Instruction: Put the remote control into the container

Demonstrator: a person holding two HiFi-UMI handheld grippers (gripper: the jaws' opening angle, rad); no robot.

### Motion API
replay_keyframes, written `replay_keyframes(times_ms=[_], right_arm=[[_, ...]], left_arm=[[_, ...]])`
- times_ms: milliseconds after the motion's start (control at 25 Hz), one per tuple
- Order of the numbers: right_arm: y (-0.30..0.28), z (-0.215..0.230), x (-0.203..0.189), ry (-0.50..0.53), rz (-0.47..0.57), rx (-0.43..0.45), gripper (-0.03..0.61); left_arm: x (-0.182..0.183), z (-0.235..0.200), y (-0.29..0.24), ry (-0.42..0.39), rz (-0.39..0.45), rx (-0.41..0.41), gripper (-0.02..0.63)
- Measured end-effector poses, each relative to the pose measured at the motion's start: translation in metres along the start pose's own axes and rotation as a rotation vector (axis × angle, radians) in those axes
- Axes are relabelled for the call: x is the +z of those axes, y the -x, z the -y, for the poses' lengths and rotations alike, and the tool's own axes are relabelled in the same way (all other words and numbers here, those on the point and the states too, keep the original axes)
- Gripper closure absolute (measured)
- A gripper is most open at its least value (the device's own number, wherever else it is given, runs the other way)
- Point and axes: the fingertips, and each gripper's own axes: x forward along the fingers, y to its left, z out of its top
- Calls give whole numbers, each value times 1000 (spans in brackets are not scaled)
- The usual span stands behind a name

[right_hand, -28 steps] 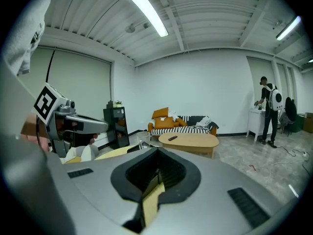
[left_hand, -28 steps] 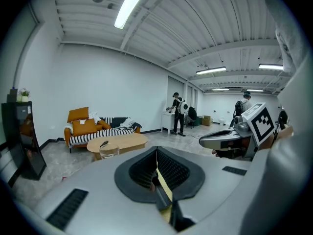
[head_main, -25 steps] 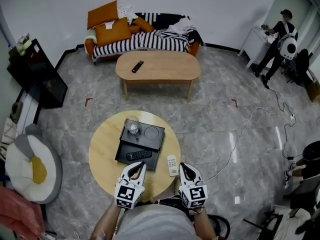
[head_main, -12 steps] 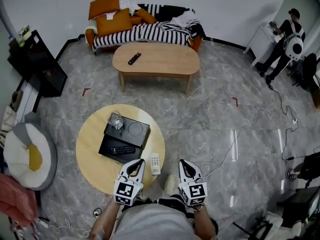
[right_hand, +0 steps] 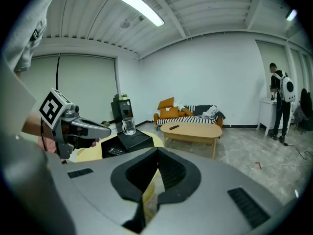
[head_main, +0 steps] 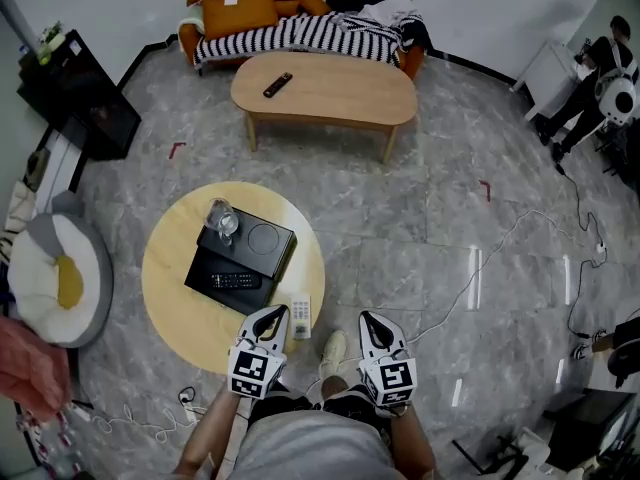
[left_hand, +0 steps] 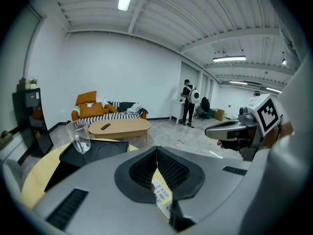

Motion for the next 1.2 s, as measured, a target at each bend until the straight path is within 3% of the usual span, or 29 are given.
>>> replay_keyframes(times_ms=[280, 720, 880, 1200], right_arm=[[-18, 10, -36, -6, -59, 55, 571], [-28, 30, -88, -44, -130, 61, 571], [-30, 35, -95, -57, -143, 58, 571], [-36, 43, -98, -75, -151, 59, 571]], left_arm=[[-56, 5, -27, 50, -133, 39, 606], [-102, 11, -57, 68, -217, 51, 606], [-116, 11, -64, 125, -283, 46, 604], [-137, 23, -82, 200, -401, 30, 316]])
